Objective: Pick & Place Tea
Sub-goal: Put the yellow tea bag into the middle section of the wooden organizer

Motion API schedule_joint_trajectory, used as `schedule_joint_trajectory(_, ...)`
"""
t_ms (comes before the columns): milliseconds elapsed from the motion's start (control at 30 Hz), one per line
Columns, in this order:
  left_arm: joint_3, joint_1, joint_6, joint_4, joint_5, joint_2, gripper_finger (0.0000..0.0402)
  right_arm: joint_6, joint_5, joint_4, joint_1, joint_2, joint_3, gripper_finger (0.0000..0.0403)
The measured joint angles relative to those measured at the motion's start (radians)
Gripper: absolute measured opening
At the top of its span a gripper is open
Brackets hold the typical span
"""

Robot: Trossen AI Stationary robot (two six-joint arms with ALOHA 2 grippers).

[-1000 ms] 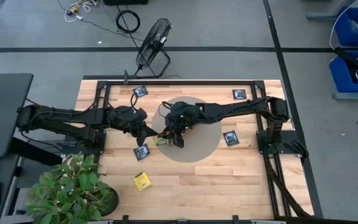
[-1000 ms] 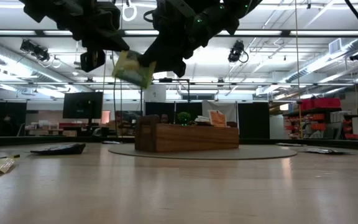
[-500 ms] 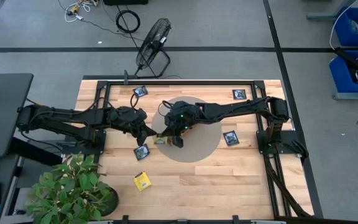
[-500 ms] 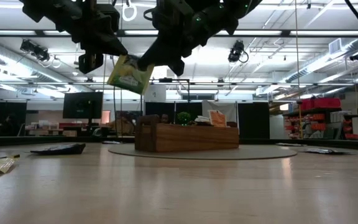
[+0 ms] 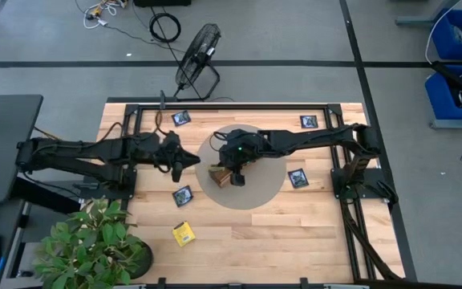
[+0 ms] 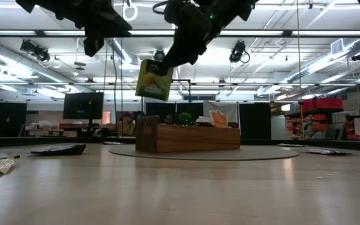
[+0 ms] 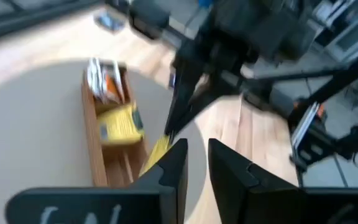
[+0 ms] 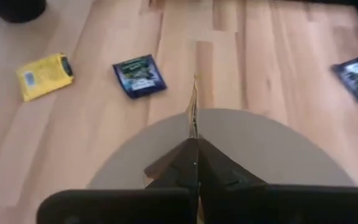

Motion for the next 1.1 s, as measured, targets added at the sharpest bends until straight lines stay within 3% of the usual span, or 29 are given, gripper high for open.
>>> schedule_joint_trajectory(300, -0.002, -0.002, 0.007, -0.095, -0.137, -0.112, 0.0084, -0.155, 0.081, -0.119, -0.004, -0.055, -0.029, 0.0001)
schedule_joint_trajectory(467, -0.002, -0.001, 0.009, -0.139, -0.169, -0.172, 0.0084, -0.154, 0.109, -0.078, -0.018, -0.116, -0.116, 0.0)
schedule_joint_trajectory(600, -0.003, -0.001, 0.008, -0.205, -0.173, -0.215, 0.0084, -0.28, 0.141, -0.04, -0.018, -0.174, -0.189, 0.0)
schedule_joint_trajectory(833, -0.003, 0.0, -0.031, -0.253, -0.215, -0.291, 0.0084, -0.483, 0.088, 0.057, -0.017, -0.21, -0.34, 0.0)
schedule_joint_trajectory(1100, -0.003, 0.0, -0.075, -0.278, -0.252, -0.354, 0.0084, -0.639, 0.17, 0.19, -0.029, -0.21, -0.422, 0.0)
